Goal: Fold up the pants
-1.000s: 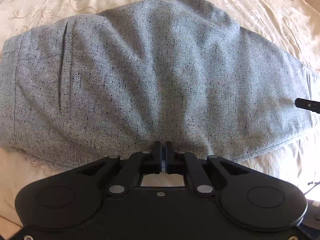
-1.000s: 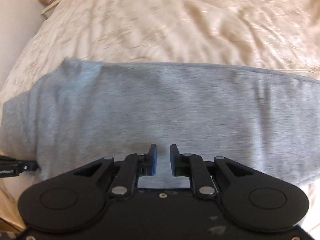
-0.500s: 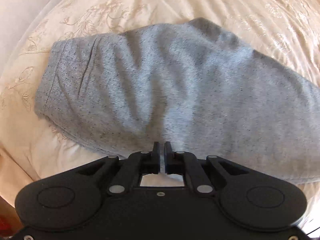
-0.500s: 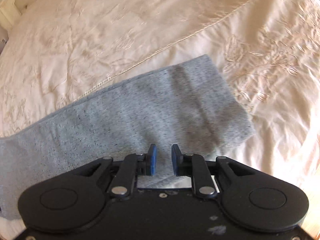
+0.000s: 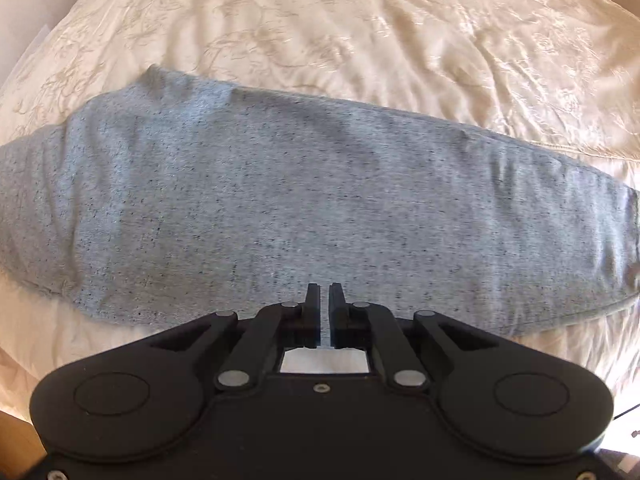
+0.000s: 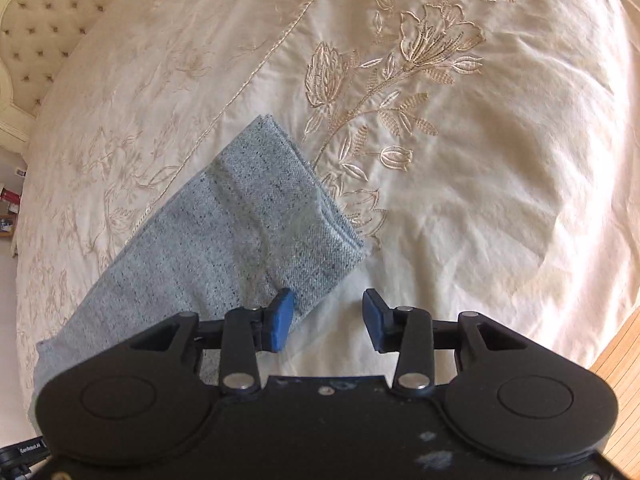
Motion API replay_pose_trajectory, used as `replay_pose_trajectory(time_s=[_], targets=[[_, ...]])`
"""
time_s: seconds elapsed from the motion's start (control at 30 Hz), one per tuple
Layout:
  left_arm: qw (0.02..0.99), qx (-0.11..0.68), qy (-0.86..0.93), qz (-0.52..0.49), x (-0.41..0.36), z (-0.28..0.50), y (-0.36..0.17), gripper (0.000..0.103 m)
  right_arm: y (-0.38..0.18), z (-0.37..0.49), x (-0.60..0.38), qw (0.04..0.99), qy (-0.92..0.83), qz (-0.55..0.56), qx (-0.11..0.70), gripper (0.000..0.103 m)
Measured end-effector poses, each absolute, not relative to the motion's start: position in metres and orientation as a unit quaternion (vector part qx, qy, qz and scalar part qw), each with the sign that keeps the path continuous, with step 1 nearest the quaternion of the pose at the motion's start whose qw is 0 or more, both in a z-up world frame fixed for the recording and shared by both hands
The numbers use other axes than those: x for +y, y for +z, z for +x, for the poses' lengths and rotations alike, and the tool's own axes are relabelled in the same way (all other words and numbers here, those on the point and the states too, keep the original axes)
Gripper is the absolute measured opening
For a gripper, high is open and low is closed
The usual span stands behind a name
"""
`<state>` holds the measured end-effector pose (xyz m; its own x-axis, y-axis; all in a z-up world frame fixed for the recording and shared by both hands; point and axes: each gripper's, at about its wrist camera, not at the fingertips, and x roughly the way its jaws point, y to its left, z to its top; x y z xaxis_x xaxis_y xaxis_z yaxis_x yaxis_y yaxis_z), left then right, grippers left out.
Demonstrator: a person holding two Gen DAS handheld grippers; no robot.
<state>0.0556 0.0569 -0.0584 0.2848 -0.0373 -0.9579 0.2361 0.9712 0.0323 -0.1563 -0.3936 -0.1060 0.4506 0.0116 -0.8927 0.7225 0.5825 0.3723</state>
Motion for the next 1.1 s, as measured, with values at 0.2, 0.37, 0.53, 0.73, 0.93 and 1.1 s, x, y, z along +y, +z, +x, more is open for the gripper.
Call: replay_pose_trajectory(time_s=[0.2,0.37,0.53,0.73,0.93,1.1], targets=[[0.799,0.587,-0.084,0.098,0.045,0.050,-0.046,0.011,-0.113,-0.134,-0.420,0.755,-0.207,0.403,0.475,0.043],[0.795,0.597,-0.068,0.088,0.047,0.051,-0.048,0.011,-0.089,-0.134,-0.430,0.790,-0.182,0.342,0.476,0.044],[0.789,0.604,-0.072,0.084,0.039,0.053,-0.052,0.011,-0.110,-0.104,-0.449,0.780,-0.133,0.324,0.519,0.044],[0.790,0.600,-0.104,0.078,0.018,0.055,-0.048,0.011,-0.125,-0.077,-0.452,0.784,-0.057,0.321,0.528,0.047],[0.785,0.595,-0.148,0.087,-0.015,0.060,-0.056,0.011,-0.118,-0.079,-0.439,0.777,0.009,0.330,0.536,0.013],[0.778,0.594,-0.186,0.089,-0.050,0.081,-0.068,0.011,-0.096,-0.098,-0.436,0.798,-0.033,0.323,0.508,0.013]])
